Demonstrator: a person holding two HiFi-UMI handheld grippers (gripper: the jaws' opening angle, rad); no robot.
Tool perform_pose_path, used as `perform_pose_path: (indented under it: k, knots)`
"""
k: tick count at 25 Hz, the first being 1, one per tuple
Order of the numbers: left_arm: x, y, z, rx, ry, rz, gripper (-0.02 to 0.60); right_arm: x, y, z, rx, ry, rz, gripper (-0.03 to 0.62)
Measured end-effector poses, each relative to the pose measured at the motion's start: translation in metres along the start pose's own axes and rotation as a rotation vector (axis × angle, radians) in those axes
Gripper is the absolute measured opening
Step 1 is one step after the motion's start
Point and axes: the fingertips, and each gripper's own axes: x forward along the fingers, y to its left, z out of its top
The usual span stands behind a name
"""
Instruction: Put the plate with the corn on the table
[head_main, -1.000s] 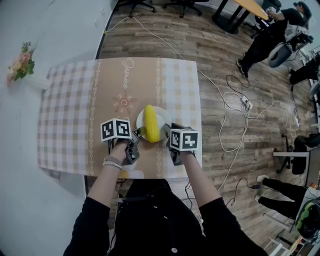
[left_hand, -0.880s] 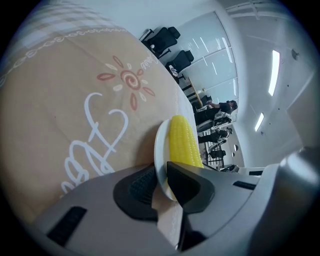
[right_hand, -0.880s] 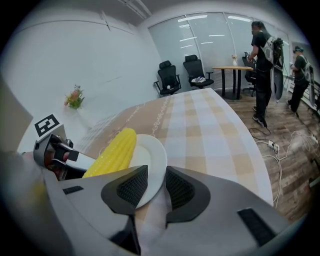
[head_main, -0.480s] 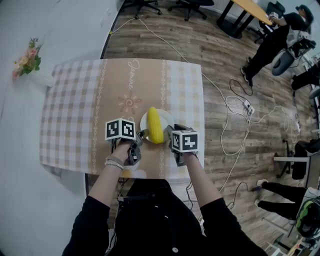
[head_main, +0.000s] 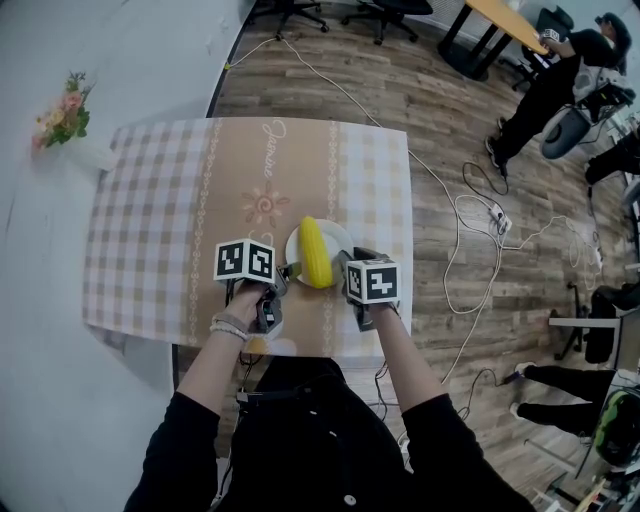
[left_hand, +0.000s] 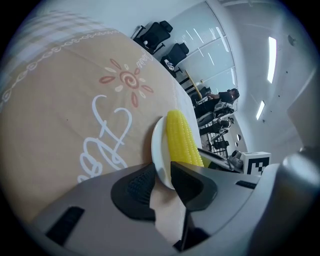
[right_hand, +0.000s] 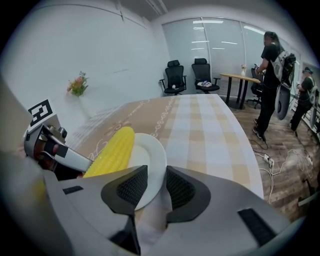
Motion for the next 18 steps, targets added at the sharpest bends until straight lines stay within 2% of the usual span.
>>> perform_pose_path:
  k: [9,12,14,18]
  knots:
    - [-0.013,0.006,-0.004,0.081,-0.024,0.054,0.109,0.001,0.001,0.0,-0.007,0.006,-0.007,0.152]
    - [-0.023,0.009,-0.003,0.082,-0.064,0.057,0.097,0.0,-0.002,0.001,0.04,-0.012,-0.004,0.152]
    - [-0.029,0.009,-0.003,0.114,-0.086,0.083,0.086,-0.003,-0.005,0.002,0.069,-0.034,-0.008,0.15]
    - [-0.041,0.002,0.003,0.202,-0.153,0.117,0.043,-0.016,-0.012,0.007,0.061,-0.091,-0.044,0.094]
